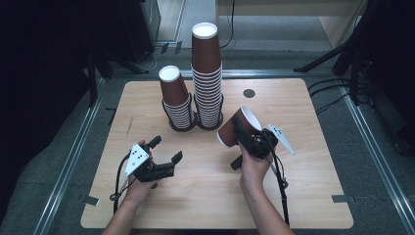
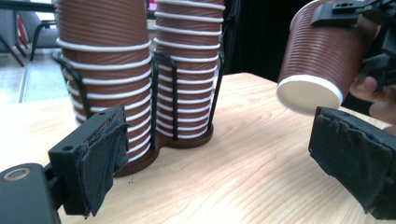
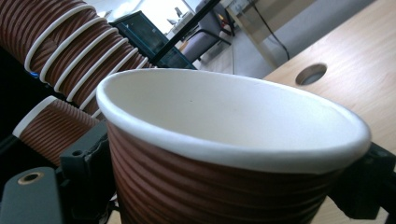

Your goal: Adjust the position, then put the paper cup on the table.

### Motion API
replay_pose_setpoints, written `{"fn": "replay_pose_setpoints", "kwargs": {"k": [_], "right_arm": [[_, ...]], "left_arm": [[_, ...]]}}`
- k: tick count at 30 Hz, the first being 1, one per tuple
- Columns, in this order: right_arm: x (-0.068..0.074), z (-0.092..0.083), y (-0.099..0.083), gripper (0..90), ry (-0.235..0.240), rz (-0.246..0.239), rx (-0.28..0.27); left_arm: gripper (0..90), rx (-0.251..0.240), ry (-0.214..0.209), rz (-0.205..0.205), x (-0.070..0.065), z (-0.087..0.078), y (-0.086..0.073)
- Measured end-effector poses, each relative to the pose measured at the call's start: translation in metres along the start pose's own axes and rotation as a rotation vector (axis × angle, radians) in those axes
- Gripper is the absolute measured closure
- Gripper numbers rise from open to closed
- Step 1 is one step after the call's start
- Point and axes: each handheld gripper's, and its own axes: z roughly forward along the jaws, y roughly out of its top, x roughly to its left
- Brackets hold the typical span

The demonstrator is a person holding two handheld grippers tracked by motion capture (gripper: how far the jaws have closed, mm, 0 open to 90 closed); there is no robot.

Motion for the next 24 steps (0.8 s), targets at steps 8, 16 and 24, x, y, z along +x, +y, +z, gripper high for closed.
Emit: {"fn": "replay_pose_setpoints", "kwargs": {"k": [8,16,24], "right_arm": [[-0.005,-0.003,0.011,11.5,-0.017,-0.113,-0.024],[-0.009,-0.007,0.022,11.3,-0.042,-0.205,-0.075],[-0.013,-0.011,0.033,11.2,-0.060,-0.304,-0.123]], "left_arm": [[5.8,-0.007,0.024,-0.007,0.008,-0.009,-0.004],[5.7,0.004,0.041,-0.006,0.012,-0.016,-0.005],[5.8,0.012,0.057,-0.010,0.014,-0.021,-0.007]]}}
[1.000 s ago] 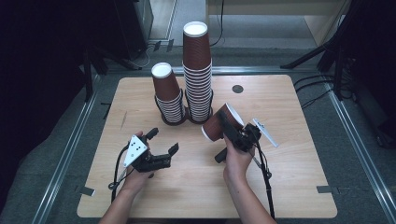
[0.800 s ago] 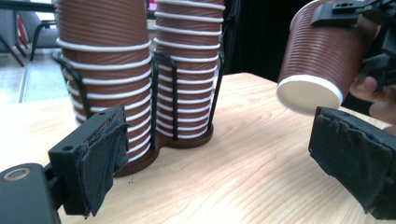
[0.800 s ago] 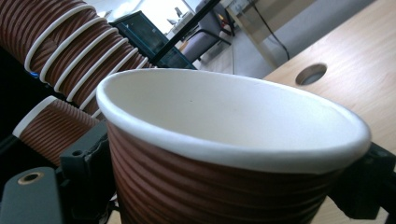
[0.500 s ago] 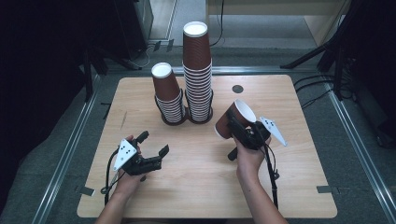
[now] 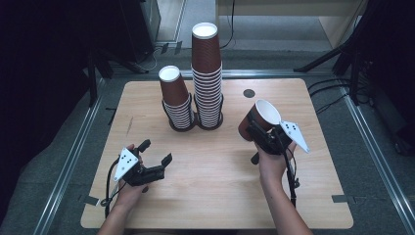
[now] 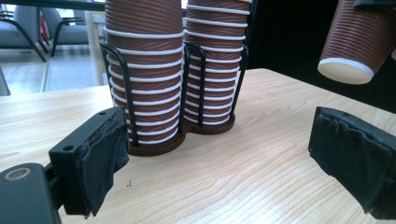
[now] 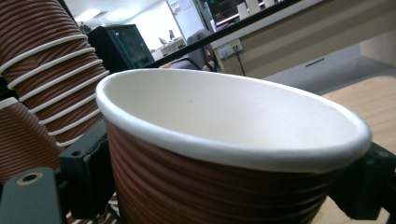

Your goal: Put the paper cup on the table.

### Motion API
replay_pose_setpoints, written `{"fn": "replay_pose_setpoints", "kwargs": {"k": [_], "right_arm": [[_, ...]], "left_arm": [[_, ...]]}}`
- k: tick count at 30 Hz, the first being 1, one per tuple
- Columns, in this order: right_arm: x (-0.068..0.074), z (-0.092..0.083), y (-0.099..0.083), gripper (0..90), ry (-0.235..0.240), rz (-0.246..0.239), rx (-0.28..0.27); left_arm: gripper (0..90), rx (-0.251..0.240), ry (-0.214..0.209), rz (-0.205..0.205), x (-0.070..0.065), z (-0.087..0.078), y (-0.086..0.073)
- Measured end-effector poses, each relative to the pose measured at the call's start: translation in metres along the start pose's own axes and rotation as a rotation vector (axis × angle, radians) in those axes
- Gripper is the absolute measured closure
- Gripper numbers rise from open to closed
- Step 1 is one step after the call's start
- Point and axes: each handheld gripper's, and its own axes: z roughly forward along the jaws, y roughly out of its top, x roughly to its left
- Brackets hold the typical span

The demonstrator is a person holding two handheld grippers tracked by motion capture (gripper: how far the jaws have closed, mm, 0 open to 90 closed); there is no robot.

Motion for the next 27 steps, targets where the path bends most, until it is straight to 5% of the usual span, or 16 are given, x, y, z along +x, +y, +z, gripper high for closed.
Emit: {"fn": "replay_pose_setpoints", "kwargs": {"k": [11,27], "right_arm": [[-0.009,0.002,0.006,10.9,-0.036,-0.127,-0.046],[-0.033,0.014,0.012,10.7,-0.114,-0.230,-0.080]], "left_arm": [[5.8,0.008,0.020,-0.013,0.006,-0.007,-0.004],[5.8,0.013,0.058,-0.015,0.017,-0.018,-0.009]]}}
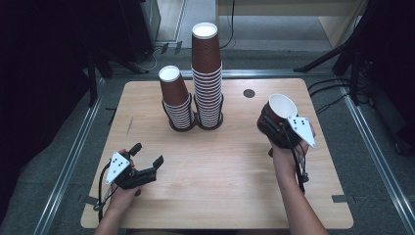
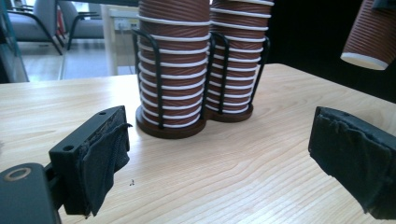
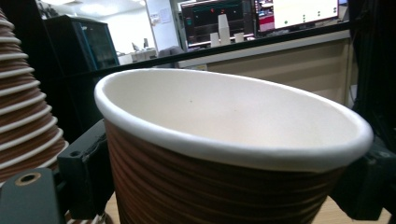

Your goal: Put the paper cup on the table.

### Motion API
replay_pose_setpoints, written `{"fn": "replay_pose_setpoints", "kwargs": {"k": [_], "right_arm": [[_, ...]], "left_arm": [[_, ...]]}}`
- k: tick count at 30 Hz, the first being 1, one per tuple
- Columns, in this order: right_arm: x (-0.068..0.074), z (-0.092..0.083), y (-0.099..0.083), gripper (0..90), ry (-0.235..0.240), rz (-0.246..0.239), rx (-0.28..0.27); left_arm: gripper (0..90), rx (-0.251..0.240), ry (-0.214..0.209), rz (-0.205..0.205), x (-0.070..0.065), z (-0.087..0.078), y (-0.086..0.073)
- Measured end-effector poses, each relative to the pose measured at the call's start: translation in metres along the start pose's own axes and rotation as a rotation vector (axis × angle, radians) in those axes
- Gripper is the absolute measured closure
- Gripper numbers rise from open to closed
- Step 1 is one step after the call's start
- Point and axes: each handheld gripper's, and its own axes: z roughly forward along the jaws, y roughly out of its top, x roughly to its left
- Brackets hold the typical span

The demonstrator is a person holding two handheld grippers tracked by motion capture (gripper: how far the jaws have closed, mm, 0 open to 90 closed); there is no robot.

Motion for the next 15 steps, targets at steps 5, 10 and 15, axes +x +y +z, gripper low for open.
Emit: {"fn": "replay_pose_setpoints", "kwargs": {"k": [5,10,15], "right_arm": [[-0.004,0.004,-0.004,10.5,0.002,-0.023,0.001],[-0.003,0.011,-0.013,9.6,0.025,-0.092,-0.001],[-0.005,0.020,-0.021,9.7,0.031,-0.091,0.028]], "left_arm": [[5.8,0.004,0.024,-0.005,0.006,-0.004,-0.002],[5.9,0.015,0.041,-0.002,0.010,-0.008,-0.005],[6.4,0.018,0.062,-0.012,0.015,-0.010,-0.008]]}}
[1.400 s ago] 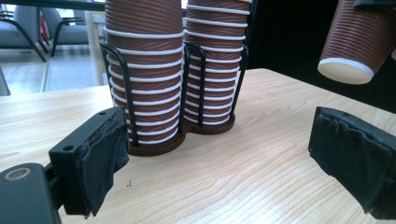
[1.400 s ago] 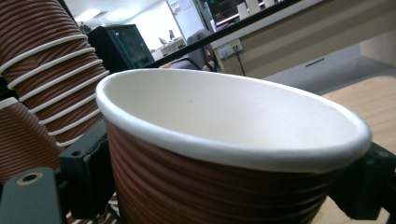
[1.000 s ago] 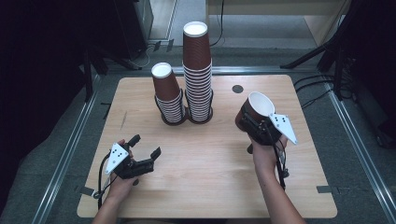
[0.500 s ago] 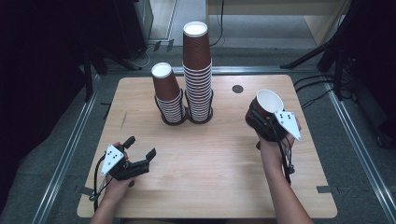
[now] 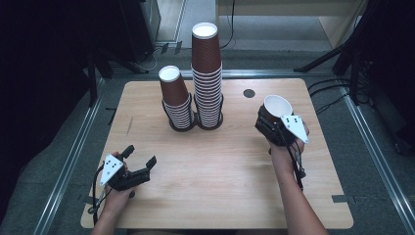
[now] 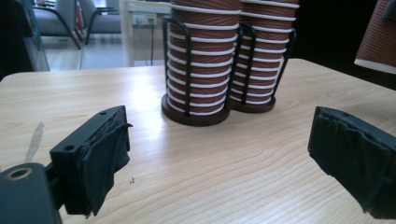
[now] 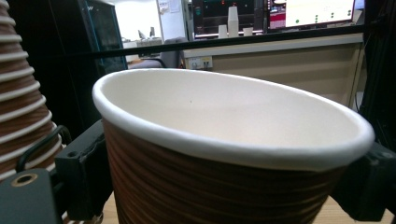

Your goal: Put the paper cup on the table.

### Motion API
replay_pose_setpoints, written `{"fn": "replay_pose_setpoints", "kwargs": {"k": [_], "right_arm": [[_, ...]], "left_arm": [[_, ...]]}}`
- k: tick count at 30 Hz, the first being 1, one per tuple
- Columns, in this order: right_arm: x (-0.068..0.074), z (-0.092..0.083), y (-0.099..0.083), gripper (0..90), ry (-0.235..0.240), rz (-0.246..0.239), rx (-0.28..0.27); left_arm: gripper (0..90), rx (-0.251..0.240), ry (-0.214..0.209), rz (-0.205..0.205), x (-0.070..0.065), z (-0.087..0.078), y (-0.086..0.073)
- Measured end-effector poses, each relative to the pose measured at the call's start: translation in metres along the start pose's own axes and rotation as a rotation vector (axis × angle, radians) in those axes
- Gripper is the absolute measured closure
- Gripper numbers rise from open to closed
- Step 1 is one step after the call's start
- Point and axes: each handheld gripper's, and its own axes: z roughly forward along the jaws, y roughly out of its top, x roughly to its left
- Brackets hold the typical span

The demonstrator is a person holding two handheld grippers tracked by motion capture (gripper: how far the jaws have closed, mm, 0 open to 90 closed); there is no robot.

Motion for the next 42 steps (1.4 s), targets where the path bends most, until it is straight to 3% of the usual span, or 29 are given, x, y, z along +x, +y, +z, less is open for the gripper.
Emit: {"fn": "replay_pose_setpoints", "kwargs": {"k": [5,11,14,20,27,32,37,42], "right_arm": [[-0.001,0.006,-0.010,9.7,-0.018,-0.048,0.008],[-0.012,0.013,-0.020,9.3,-0.076,-0.052,0.019],[-0.018,0.015,-0.026,9.1,-0.098,-0.076,0.039],[-0.028,0.018,-0.036,8.9,-0.130,-0.073,0.058],[-0.034,0.020,-0.041,8.6,-0.128,-0.066,0.060],[-0.035,0.020,-0.046,6.7,-0.124,-0.090,0.069],[-0.035,0.020,-0.050,5.4,-0.121,-0.102,0.080],[-0.035,0.019,-0.051,3.9,-0.123,-0.104,0.092]], "left_arm": [[6.4,0.008,0.009,-0.008,0.004,-0.001,-0.003],[6.4,0.020,0.014,0.002,0.005,-0.001,-0.005],[6.4,0.019,0.020,-0.007,0.008,-0.002,-0.005],[6.4,0.021,0.023,-0.029,0.009,-0.002,-0.007],[6.4,0.023,0.029,-0.036,0.011,-0.002,-0.009],[6.4,0.035,0.016,-0.019,0.007,-0.001,-0.010],[6.4,0.040,0.028,-0.048,0.012,-0.003,-0.011],[6.4,0.041,0.028,-0.049,0.013,-0.003,-0.011]]}}
